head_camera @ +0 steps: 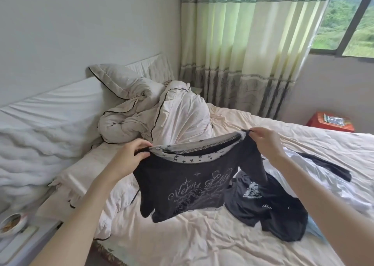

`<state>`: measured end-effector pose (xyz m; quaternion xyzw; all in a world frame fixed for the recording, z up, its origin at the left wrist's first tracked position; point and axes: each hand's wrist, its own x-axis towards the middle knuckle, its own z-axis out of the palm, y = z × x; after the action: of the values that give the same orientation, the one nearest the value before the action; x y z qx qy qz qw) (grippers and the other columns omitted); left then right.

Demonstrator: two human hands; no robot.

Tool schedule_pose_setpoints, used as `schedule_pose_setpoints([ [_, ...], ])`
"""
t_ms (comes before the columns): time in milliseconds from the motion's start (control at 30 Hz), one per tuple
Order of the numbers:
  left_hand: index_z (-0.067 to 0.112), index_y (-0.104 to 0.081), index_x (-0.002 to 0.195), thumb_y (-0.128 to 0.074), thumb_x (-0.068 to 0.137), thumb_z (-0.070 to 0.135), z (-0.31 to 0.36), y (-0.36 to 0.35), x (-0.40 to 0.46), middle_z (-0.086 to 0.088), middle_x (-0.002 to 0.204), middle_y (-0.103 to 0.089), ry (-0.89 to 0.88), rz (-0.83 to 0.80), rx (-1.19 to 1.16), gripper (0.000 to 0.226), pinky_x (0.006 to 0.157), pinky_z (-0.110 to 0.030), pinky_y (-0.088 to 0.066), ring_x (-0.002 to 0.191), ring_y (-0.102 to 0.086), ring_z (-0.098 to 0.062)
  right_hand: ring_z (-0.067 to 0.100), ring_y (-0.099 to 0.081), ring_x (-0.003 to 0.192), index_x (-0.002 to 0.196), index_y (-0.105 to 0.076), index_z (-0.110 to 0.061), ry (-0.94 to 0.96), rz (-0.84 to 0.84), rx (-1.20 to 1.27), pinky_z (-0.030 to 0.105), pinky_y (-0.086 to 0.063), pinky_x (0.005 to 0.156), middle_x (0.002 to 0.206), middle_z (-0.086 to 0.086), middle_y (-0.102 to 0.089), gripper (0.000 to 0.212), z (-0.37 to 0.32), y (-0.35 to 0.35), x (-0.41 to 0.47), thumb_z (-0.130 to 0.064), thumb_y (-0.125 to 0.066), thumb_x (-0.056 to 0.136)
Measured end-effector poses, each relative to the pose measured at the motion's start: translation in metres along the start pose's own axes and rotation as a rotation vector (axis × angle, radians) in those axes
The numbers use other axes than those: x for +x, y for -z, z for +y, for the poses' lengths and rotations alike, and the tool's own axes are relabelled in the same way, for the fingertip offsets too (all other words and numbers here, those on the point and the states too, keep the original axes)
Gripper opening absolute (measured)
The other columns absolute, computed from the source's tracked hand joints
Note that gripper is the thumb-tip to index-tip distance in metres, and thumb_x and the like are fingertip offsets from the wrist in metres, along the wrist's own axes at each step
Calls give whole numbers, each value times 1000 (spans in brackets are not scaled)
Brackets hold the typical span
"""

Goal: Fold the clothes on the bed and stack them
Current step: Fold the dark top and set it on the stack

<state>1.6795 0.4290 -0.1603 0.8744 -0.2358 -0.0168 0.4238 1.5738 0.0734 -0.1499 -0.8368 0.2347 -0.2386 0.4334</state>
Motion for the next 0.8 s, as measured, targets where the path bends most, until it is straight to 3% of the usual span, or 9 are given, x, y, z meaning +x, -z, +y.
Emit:
schedule_pose_setpoints([
  [100, 7, -66, 99, -64, 87, 6, -9, -7, -9, 3, 92, -64, 89, 172, 46, 12, 79, -20, -36, 91, -58, -13, 22, -57, 79, 101, -67, -3, -242, -152, 250, 29, -45, 63, 85, 9, -63, 16, 0, -2, -16, -6, -53, 95],
  [167, 5, -64, 101, -63, 89, 7, -16, -13, -17, 0, 91, -63, 125, 179, 48, 12, 80, -24, -38, 91, -57, -17, 28, -60, 88, 104, -66, -2, -276, -191, 257, 40, -50, 78, 94, 16, -65, 18, 3, -4, -30, -8, -52, 96],
  [233, 5, -62, 102, -60, 90, 7, -20, -19, -28, -2, 91, -61, 147, 166, 35, 12, 80, -28, -39, 89, -55, -21, 31, -59, 95, 104, -66, -7, -210, -183, 126, 43, -48, 86, 101, 17, -65, 17, 6, -6, -46, -11, -52, 96],
  [300, 9, -59, 98, -58, 91, 4, -20, -26, -44, -1, 89, -60, 150, 170, -27, 8, 78, -26, -37, 88, -54, -20, 27, -58, 95, 105, -68, -9, -54, -107, -123, 34, -43, 77, 103, 13, -66, 20, 9, -4, -63, -11, -51, 96],
  [367, 12, -56, 95, -57, 91, 3, -15, -32, -65, 1, 88, -60, 143, 204, -96, 11, 79, -24, -37, 88, -55, -18, 30, -58, 100, 110, -68, -7, 86, -24, -304, 32, -40, 78, 109, 12, -67, 24, 14, 4, -84, -11, -48, 97],
  [533, 15, -57, 95, -57, 92, 5, 2, -41, -120, 6, 89, -61, 103, 269, -155, 11, 80, -25, -40, 89, -56, -16, 34, -58, 96, 113, -67, -11, 171, 48, -463, 38, -44, 75, 106, 11, -63, 27, 24, 27, -135, -16, -45, 99],
  [700, 32, -59, 81, -62, 88, 8, 26, -54, -182, 13, 83, -62, 131, 350, -256, 26, 71, -17, -41, 79, -56, 0, 18, -53, 73, 98, -69, -10, -284, -230, 107, 29, -40, 67, 77, 2, -61, 19, 38, 56, -177, -12, -50, 97],
  [800, 31, -58, 80, -60, 88, 7, 40, -66, -218, 12, 81, -60, 177, 389, -250, 26, 68, -12, -40, 76, -55, 2, 18, -55, 76, 85, -66, -19, -331, -292, 184, 31, -43, 71, 80, 6, -61, 19, 50, 72, -209, -12, -51, 95],
])
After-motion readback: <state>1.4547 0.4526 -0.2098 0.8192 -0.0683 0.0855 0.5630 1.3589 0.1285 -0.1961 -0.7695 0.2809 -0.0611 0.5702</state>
